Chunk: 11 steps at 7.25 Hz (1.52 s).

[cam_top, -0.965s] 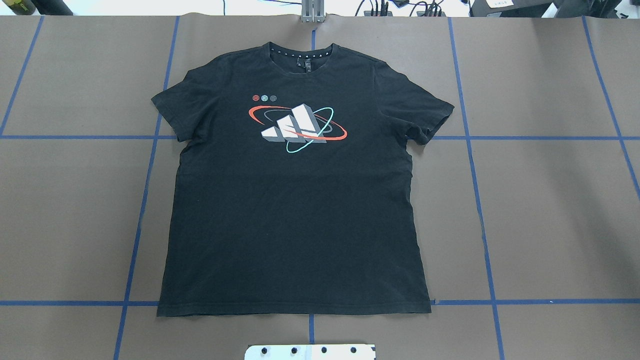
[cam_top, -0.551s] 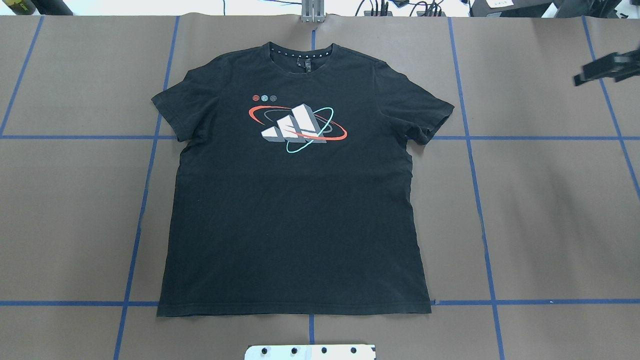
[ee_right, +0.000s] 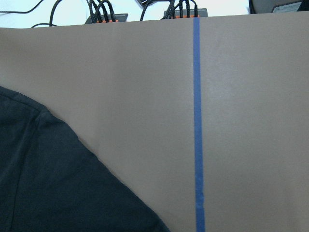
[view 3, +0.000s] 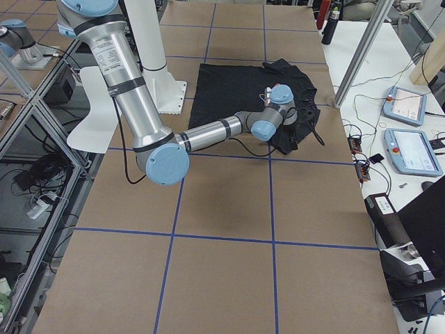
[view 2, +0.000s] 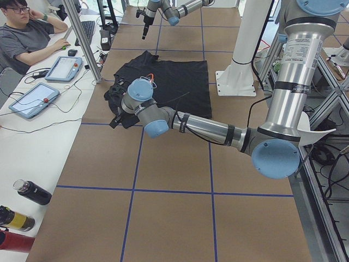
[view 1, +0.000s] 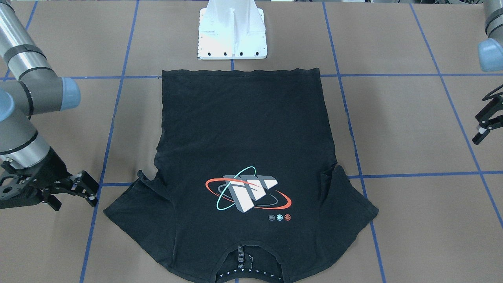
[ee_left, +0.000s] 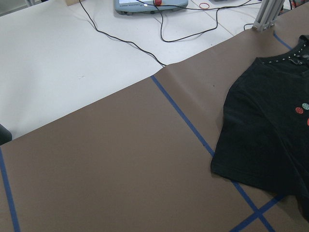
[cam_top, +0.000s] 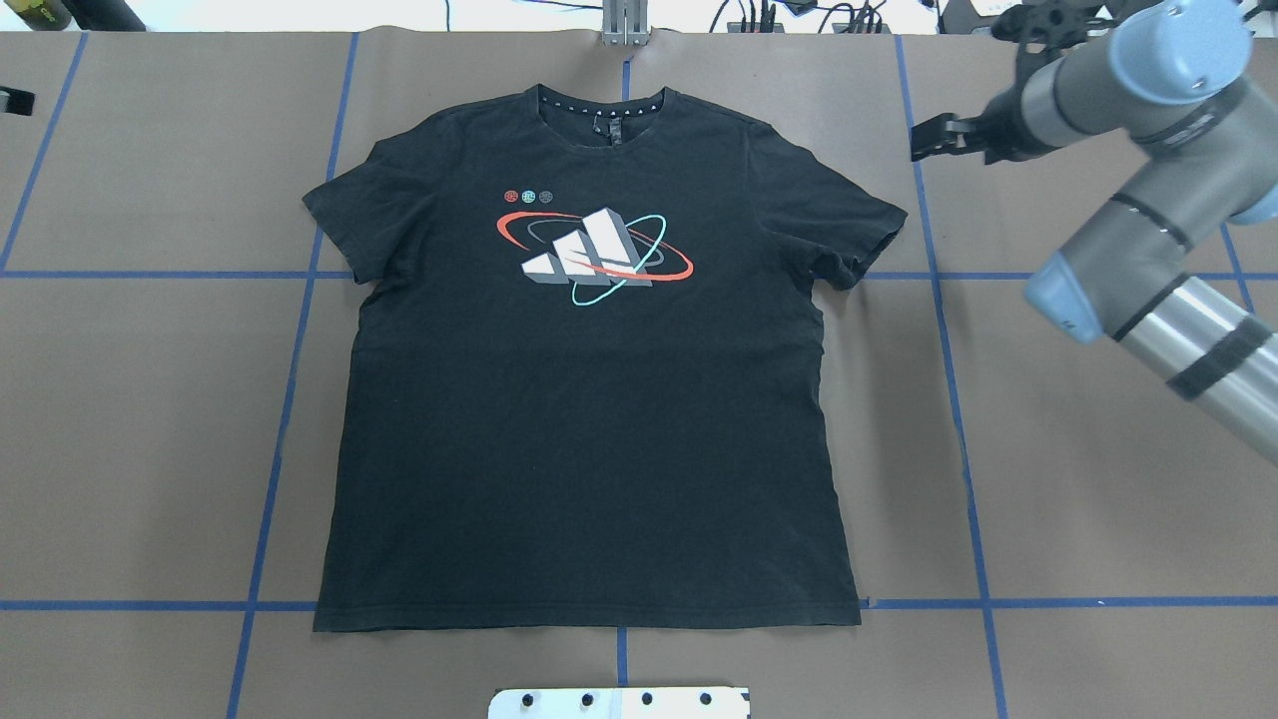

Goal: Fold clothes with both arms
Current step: 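Move the right gripper toward the shirt's sleeve nearest it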

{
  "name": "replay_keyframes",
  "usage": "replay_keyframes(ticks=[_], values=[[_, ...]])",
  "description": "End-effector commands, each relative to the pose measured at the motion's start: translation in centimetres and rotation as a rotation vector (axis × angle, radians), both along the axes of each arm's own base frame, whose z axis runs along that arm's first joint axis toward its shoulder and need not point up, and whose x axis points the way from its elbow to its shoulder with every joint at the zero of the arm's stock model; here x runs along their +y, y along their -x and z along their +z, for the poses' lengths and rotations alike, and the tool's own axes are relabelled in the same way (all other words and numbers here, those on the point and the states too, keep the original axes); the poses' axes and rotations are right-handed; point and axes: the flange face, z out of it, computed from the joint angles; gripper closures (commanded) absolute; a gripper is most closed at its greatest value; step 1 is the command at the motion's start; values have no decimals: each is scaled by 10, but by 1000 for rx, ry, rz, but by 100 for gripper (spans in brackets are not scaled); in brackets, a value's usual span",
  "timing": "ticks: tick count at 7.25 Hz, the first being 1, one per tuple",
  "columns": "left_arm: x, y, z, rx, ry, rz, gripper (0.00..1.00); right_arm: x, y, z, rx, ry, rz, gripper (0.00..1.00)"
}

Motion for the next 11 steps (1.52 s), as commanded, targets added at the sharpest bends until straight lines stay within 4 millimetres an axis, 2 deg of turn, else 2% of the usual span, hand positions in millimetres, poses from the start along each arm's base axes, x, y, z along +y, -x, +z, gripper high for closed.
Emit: replay_keyframes(ticks=[1, 3, 10, 11], values=[[-3, -18, -6, 8, 4, -4, 0, 4, 41, 25, -56, -11, 41, 6], [-3, -19, -6, 8, 5, -2, 0, 7, 59, 50, -7, -11, 67, 19], [-2, -22, -6, 7, 5, 5, 0, 19, 84, 62, 30, -16, 62, 39], [-3, -23, -4, 6, 8, 5, 0, 20, 87, 63, 34, -17, 65, 49]])
